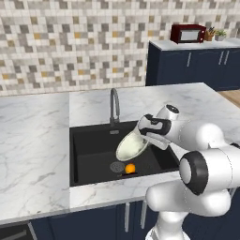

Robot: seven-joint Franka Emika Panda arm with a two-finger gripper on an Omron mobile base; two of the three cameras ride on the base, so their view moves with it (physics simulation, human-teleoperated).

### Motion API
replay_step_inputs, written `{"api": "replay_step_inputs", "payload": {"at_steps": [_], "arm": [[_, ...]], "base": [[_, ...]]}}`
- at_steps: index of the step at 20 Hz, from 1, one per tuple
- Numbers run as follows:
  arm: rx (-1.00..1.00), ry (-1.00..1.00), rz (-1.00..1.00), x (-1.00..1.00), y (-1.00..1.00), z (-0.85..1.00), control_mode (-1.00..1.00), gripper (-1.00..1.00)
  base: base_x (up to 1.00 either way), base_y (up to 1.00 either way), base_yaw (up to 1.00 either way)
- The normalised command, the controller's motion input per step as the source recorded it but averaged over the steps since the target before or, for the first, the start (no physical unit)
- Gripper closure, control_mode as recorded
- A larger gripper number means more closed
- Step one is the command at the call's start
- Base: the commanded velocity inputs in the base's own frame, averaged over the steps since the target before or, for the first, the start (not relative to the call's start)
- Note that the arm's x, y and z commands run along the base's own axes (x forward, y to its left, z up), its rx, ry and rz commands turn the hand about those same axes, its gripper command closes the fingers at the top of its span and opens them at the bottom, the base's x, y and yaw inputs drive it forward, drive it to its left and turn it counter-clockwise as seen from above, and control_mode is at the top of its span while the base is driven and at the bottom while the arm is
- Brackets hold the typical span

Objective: Dump the orange and eggplant from the bowl so the bowl can be washed. Place the bowl in the sink after clearing the leftovers.

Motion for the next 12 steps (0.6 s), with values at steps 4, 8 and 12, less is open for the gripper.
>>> {"api": "replay_step_inputs", "payload": {"at_steps": [4, 8, 12], "arm": [[0.23, 0.18, 0.14, 0.0, 0.7, 0.0, -1.0, 1.0], [0.22, 0.15, 0.05, 0.01, 0.56, -0.13, -1.0, 1.0], [0.17, 0.03, 0.0, 0.0, 0.56, -0.27, -1.0, 1.0]], "base": [[0.0, 0.0, 0.0], [0.0, 0.0, 0.0], [0.0, 0.0, 0.0]]}}
